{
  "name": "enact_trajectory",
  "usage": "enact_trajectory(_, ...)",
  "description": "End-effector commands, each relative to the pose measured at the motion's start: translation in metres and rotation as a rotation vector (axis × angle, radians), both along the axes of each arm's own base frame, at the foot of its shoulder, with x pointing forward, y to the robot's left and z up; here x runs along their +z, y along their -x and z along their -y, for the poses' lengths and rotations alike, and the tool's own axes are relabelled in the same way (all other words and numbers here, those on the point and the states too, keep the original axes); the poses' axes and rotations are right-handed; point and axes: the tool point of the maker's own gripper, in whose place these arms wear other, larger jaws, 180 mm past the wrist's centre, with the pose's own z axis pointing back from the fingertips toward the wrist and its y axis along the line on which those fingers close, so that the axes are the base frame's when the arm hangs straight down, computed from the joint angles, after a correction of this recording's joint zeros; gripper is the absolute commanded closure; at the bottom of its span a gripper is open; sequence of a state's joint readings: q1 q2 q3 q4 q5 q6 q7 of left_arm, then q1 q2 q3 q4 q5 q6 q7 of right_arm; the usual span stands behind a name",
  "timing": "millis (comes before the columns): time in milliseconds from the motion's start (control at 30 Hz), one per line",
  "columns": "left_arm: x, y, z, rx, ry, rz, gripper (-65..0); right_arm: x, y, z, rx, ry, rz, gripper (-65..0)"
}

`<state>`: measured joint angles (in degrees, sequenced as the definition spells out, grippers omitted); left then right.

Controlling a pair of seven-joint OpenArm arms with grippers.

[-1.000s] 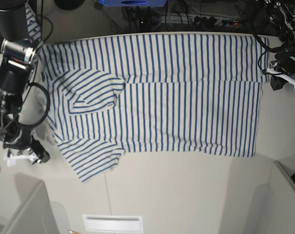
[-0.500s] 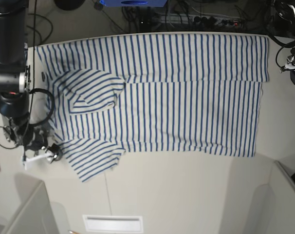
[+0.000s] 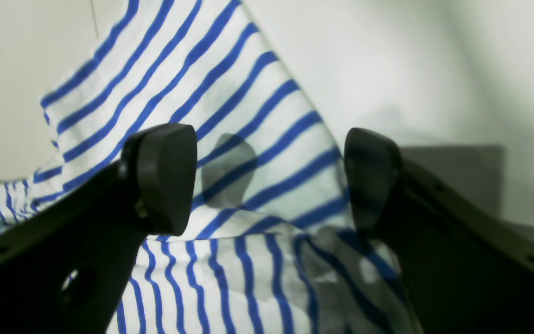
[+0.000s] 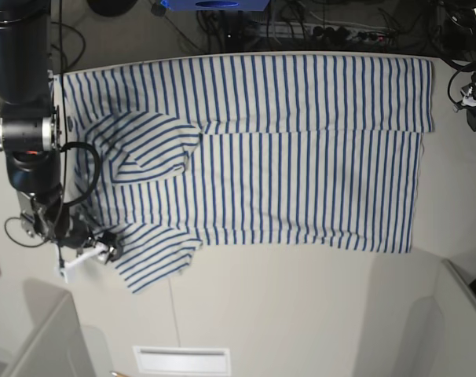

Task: Fold the T-shirt properly
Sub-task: 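Release the edge and move the right gripper to the hem corner, then move the left gripper to the other hem corner and grasp both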

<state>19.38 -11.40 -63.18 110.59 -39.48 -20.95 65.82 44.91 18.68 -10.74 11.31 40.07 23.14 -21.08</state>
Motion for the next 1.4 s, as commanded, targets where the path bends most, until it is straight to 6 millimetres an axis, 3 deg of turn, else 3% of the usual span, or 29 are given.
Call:
enact_trajectory(0, 0.012, -0.005, -0.003, -0.009, -0.026, 0.033, -19.1, 0.012, -0.009, 0.002, 0.009, 0.005, 0.017, -45.9)
enact_trajectory(233, 0.013, -0.005, -0.004, -0.012, -0.03, 0.032, -30.6, 0.011, -0.009, 0.0, 0.016, 0.014, 0.013, -43.8)
enact_trajectory(400, 0.01, -0.025, 0.011, -0.091, -0.022, 0.025, -52.3, 0.01, -0.009, -0.001, 0.02, 0.015, 0.013, -24.2)
enact_trajectory(533, 0.017, -0.055, 0.019, -0.142, -0.033, 0.06, -62.7, 0.011, -0.01, -0.002, 0.02, 0.015, 0.014, -10.4)
enact_trajectory(633, 0.013, -0.082, 0.012, -0.124, -0.067, 0.045, -63.2, 0.012, -0.01, -0.002, 0.019, 0.015, 0.015, 0.0)
enact_trajectory(900, -0.014, -0.178, 0.007, -0.153, -0.057, -0.071, -63.2, 0.009, -0.01, 0.006, -0.025, 0.036, -0.005, 0.0)
enact_trajectory(1000, -0.014, -0.214, 0.0, -0.163, -0.041, -0.037, -63.2, 0.009, -0.01, 0.006, -0.025, 0.038, -0.004, 0.0)
enact_trajectory(1233, -0.045, -0.253, -0.01, -0.122, 0.124, -0.007, -63.2, 0.009, -0.01, 0.008, -0.027, 0.041, -0.005, 0.0)
enact_trajectory(1367, -0.051, -0.269, -0.008, -0.103, 0.157, 0.033, -63.2, 0.009, -0.01, 0.008, -0.027, 0.041, -0.005, 0.0)
